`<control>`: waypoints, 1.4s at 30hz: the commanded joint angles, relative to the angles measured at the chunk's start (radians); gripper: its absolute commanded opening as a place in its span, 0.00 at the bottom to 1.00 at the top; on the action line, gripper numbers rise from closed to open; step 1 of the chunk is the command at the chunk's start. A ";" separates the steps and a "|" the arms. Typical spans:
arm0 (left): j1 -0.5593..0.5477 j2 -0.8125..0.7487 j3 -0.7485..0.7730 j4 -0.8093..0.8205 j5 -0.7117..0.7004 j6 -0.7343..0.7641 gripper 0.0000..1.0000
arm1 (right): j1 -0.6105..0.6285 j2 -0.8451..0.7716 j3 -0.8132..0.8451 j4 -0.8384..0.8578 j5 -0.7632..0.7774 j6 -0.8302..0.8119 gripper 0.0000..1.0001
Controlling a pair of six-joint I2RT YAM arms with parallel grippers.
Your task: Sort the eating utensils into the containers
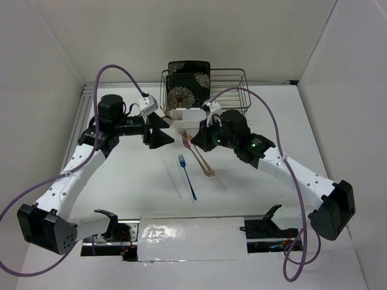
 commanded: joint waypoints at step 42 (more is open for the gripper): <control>0.127 -0.028 0.149 0.167 -0.296 -0.221 0.93 | -0.321 0.120 0.252 0.417 -0.210 0.127 0.00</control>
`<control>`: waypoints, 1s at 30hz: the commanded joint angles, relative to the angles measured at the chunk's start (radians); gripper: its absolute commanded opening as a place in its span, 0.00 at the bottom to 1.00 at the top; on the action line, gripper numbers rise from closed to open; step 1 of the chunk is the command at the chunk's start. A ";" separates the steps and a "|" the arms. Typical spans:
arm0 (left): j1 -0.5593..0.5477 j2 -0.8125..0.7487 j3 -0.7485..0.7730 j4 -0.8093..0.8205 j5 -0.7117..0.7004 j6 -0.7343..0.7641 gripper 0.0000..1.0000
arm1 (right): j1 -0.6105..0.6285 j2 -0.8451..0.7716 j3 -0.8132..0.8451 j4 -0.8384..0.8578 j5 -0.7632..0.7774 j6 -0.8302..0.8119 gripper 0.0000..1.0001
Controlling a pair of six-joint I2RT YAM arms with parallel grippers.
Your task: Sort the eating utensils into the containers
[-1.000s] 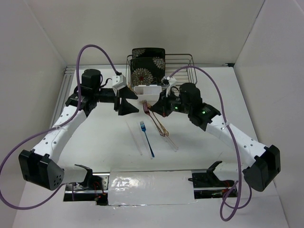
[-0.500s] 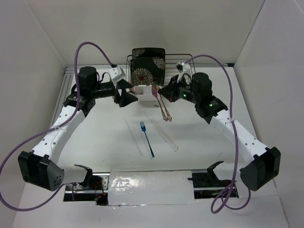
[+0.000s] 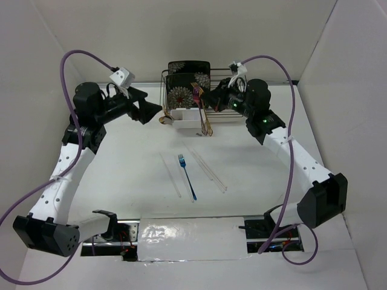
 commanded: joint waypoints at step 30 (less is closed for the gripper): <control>0.216 -0.079 -0.229 0.154 0.002 -0.103 0.95 | -0.018 0.434 0.294 0.491 -0.095 -0.027 0.00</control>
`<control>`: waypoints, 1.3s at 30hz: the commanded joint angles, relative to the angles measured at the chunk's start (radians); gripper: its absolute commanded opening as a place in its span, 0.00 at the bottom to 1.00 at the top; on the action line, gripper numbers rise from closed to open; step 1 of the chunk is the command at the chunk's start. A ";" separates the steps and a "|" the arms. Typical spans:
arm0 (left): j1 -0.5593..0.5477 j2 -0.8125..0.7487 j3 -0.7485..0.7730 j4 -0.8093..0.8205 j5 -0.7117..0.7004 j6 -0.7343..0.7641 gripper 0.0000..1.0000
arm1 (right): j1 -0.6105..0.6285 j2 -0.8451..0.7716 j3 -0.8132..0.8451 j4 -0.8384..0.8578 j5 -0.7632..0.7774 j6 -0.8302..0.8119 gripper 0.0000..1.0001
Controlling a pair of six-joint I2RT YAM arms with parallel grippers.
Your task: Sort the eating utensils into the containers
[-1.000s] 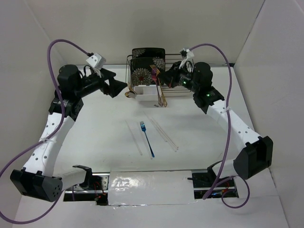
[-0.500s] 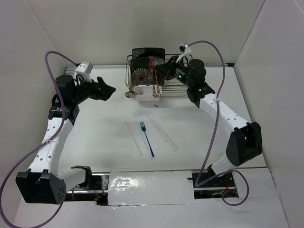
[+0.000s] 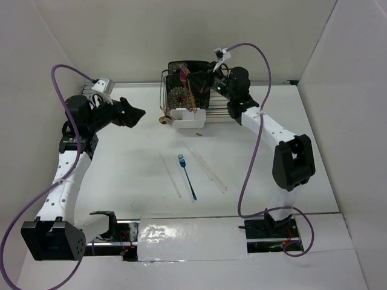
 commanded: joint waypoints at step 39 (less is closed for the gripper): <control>0.027 0.017 -0.099 0.128 0.024 0.166 0.93 | -0.010 0.190 0.037 0.244 -0.185 -0.104 0.00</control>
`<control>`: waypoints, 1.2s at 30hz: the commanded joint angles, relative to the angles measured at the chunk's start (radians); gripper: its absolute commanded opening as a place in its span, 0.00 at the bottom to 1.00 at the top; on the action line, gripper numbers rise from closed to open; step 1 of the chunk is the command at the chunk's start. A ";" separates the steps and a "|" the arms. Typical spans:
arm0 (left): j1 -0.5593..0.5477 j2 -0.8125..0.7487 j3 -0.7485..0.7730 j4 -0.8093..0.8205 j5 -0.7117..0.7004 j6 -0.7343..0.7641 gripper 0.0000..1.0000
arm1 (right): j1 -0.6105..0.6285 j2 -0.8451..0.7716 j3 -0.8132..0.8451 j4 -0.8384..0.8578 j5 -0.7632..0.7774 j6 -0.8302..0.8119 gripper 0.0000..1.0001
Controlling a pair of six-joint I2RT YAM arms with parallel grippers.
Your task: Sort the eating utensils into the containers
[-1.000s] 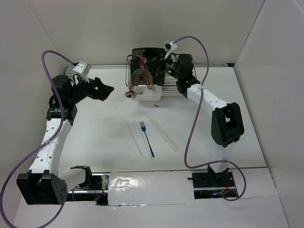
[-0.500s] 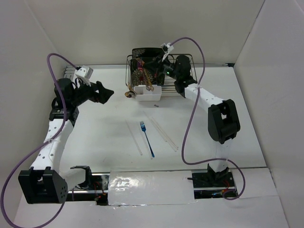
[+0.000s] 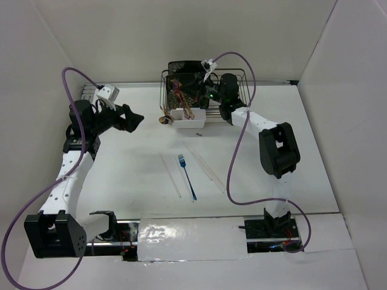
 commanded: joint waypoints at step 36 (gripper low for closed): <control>0.006 0.019 -0.007 0.106 0.065 -0.003 0.92 | -0.011 -0.061 -0.183 0.137 0.104 -0.015 0.21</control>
